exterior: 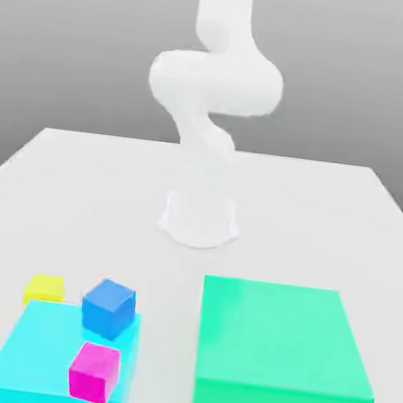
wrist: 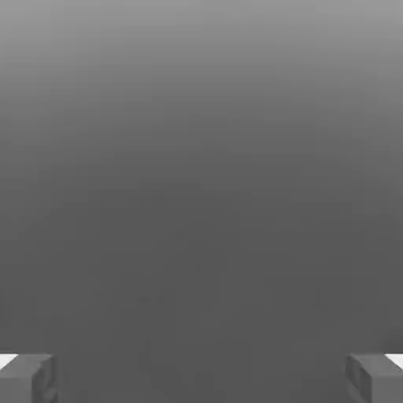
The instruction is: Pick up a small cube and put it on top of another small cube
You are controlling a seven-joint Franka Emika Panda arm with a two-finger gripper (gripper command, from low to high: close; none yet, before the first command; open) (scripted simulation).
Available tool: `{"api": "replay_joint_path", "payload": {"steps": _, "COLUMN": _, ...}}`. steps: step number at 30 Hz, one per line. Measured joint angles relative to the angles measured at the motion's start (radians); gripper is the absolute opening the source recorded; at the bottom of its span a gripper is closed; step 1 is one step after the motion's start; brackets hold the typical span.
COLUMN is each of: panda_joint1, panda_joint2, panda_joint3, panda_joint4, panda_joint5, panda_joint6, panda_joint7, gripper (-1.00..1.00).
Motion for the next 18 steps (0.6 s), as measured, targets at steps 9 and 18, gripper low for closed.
{"api": "replay_joint_path", "payload": {"steps": 9, "panda_joint1": 0.057, "panda_joint2": 0.331, "panda_joint3": 0.069, "panda_joint4": 0.076, "panda_joint5": 0.058, "panda_joint6": 0.054, "panda_joint7": 0.076, "gripper": 0.00}}
{"api": "replay_joint_path", "payload": {"steps": 18, "panda_joint1": 0.121, "panda_joint2": 0.658, "panda_joint3": 0.156, "panda_joint4": 0.150, "panda_joint5": 0.027, "panda_joint6": 0.110, "panda_joint7": 0.213, "gripper": 0.00}}
